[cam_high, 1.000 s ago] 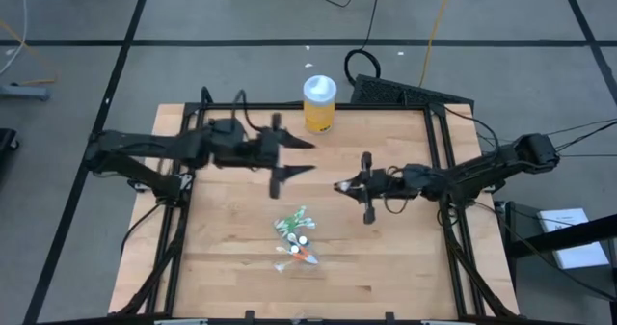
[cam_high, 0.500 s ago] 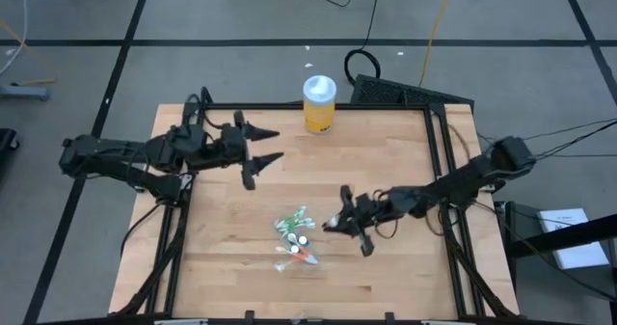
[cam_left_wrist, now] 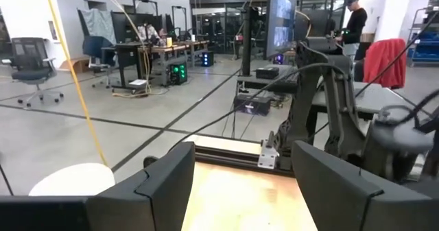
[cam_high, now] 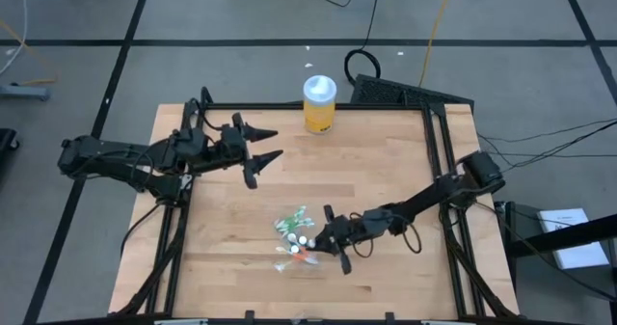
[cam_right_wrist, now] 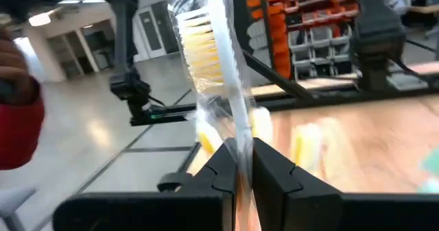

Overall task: Pick & Place toothbrushing station
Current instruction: Put the orange toothbrush into the transparent organizer

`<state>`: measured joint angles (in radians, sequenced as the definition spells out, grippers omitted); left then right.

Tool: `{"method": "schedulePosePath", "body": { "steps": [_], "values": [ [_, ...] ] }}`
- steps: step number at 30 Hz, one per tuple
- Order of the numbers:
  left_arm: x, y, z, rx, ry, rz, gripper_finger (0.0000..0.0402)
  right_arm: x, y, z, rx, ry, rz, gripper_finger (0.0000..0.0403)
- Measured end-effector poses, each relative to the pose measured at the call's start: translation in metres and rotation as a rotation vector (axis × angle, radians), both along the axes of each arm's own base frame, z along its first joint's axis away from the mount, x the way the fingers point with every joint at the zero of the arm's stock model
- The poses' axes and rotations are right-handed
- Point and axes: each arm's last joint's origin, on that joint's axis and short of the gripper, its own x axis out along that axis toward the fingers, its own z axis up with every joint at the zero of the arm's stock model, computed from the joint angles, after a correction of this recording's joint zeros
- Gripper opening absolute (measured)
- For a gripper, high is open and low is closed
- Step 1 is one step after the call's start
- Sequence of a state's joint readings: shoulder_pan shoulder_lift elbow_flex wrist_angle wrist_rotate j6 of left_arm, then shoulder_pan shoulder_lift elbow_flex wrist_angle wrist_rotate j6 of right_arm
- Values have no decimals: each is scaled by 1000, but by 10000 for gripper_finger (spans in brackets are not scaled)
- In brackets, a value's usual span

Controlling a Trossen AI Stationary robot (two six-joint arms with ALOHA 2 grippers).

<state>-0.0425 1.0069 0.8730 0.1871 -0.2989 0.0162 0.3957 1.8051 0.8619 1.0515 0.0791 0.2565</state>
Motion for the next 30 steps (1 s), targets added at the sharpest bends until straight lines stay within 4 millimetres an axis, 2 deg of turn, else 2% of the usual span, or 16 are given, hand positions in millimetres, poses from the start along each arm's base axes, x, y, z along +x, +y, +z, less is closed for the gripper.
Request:
{"method": "schedulePosePath", "body": {
  "steps": [6, 9, 20, 30],
  "values": [
    [0, 0, 0, -19, -3, -1, 250, 7, 2, -28, 36, 31, -2, 14],
    [0, 0, 0, -20, -3, -1, 250, 8, 3, -34, 30, 44, -2, 14],
    [0, 0, 0, -15, -1, -1, 250, 7, 3, -45, -32, 130, 0, 17],
    [0, 0, 0, -14, -1, -1, 250, 7, 3, -46, -73, 121, 8, 67]
  ]
}}
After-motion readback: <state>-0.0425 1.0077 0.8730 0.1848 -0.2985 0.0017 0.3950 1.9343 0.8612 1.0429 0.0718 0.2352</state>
